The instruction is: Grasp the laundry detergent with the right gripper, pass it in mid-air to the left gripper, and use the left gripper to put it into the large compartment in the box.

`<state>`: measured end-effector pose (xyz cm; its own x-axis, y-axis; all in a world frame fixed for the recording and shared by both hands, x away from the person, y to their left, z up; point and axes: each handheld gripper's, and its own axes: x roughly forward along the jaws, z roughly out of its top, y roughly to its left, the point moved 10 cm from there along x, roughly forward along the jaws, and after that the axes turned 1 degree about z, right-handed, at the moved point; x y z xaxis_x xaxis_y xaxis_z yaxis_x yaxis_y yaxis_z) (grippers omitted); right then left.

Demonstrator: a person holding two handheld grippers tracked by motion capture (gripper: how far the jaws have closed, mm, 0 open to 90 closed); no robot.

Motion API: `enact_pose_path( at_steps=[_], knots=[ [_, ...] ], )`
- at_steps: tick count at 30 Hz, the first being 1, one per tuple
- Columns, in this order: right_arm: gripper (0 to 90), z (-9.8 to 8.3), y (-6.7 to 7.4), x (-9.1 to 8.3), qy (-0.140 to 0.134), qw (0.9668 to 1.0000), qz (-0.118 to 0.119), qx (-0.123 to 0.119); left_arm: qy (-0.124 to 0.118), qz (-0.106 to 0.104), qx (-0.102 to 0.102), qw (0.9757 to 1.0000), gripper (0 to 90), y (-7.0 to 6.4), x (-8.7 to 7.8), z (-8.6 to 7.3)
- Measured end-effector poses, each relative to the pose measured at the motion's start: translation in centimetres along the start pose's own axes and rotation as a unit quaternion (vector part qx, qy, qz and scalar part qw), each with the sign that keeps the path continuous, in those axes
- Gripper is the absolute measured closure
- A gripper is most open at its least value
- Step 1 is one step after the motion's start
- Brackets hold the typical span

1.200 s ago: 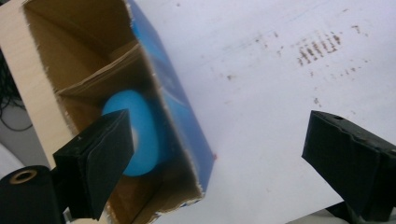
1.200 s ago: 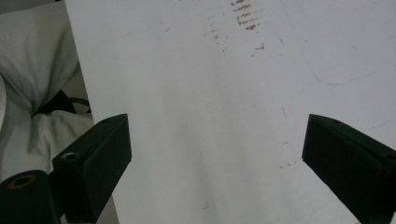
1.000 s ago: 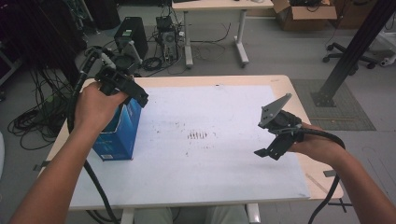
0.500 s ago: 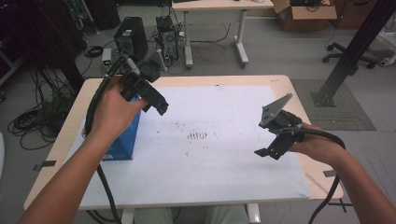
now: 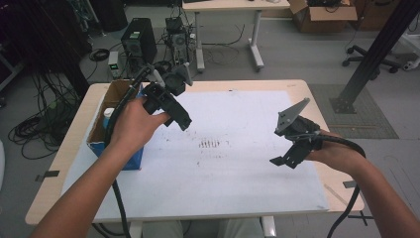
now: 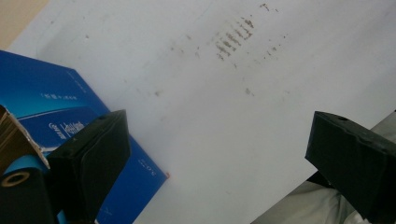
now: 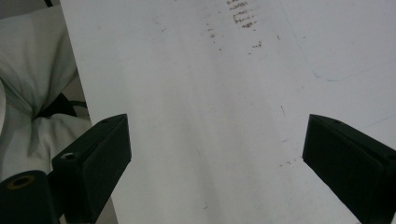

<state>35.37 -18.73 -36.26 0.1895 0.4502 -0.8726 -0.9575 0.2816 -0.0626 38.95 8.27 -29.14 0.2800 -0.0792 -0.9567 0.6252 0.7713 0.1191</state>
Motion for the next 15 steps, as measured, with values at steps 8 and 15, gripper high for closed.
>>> enact_pose_path(
  at_steps=[8,15],
  knots=[
    [7.5,0.0,-0.2,0.2,0.003,1.0000,0.002,0.006,0.005,-0.008,0.006,0.9999,6.9,-0.2,0.8,0.3],
    [7.5,0.0,-0.3,0.4,0.007,0.9999,0.002,0.010,0.006,-0.012,0.015,0.9998,7.0,-0.3,1.1,0.6]
  ],
)
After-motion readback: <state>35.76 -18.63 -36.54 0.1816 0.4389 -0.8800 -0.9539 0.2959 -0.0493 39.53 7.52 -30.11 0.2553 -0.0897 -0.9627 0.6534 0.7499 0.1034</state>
